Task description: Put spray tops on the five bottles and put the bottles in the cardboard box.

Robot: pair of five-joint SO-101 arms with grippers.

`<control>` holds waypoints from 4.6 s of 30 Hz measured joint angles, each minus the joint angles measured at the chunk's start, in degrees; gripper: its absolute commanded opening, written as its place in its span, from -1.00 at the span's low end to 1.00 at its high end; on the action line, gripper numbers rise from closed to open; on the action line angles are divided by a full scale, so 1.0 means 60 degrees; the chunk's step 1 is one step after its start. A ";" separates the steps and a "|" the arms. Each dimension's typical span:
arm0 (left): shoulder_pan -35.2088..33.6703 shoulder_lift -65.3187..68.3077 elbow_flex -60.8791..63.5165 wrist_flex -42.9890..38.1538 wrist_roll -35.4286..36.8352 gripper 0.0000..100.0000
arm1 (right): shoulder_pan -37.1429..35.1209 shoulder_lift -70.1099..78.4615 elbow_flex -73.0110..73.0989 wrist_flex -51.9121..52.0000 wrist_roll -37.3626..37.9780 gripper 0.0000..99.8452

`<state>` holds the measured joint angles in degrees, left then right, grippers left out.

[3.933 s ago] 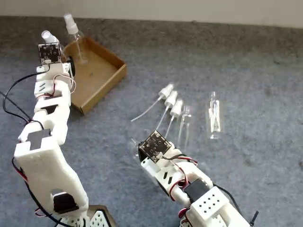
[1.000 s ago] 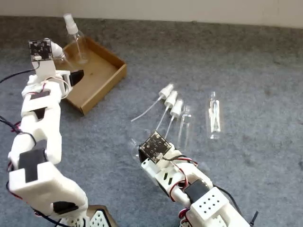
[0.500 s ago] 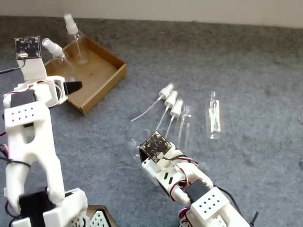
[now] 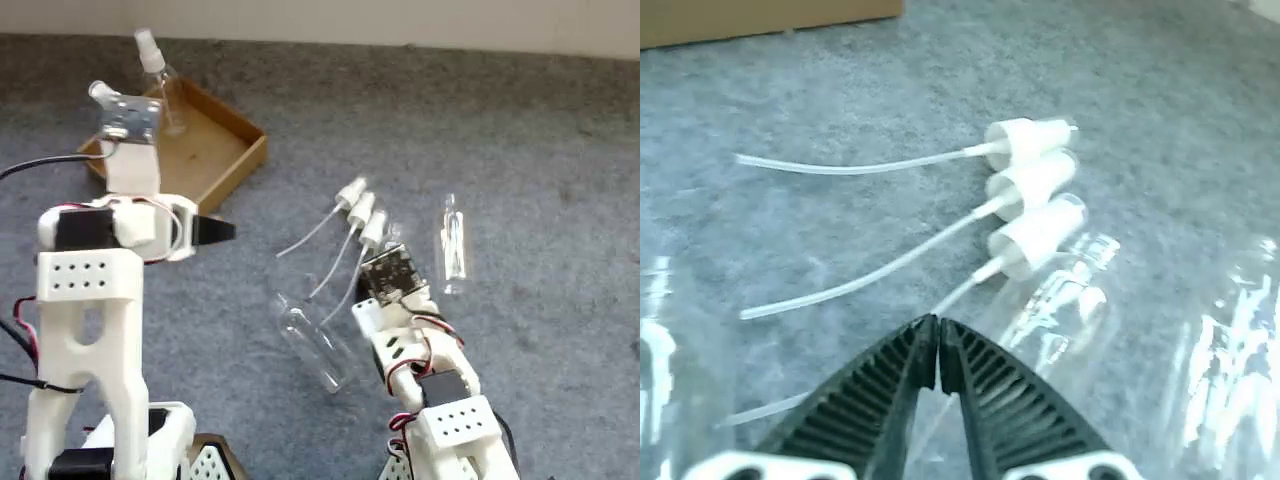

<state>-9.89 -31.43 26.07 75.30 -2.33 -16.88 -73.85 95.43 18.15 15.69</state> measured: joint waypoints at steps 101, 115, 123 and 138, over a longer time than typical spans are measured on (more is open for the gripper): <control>0.5275 0.2901 0.0938 0.1172 0.4557 -0.23 | 0.3590 0.0000 0.0044 -0.2637 0.0000 -0.99; 0.6388 0.2901 0.1773 0.0527 0.5656 -0.23 | 0.3590 0.0000 0.0044 -0.2637 0.0000 -0.99; 0.6374 0.2901 0.2432 -0.1055 0.6828 -0.23 | 0.3590 0.0000 0.0044 -0.2637 0.0000 -0.99; 0.6505 0.2886 0.3238 -0.2462 0.6974 -0.72 | 0.3590 0.0000 0.0044 -0.2637 0.0000 -0.99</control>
<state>29.14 -14.11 45.49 60.53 39.52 4.66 -73.85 95.69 2.33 15.69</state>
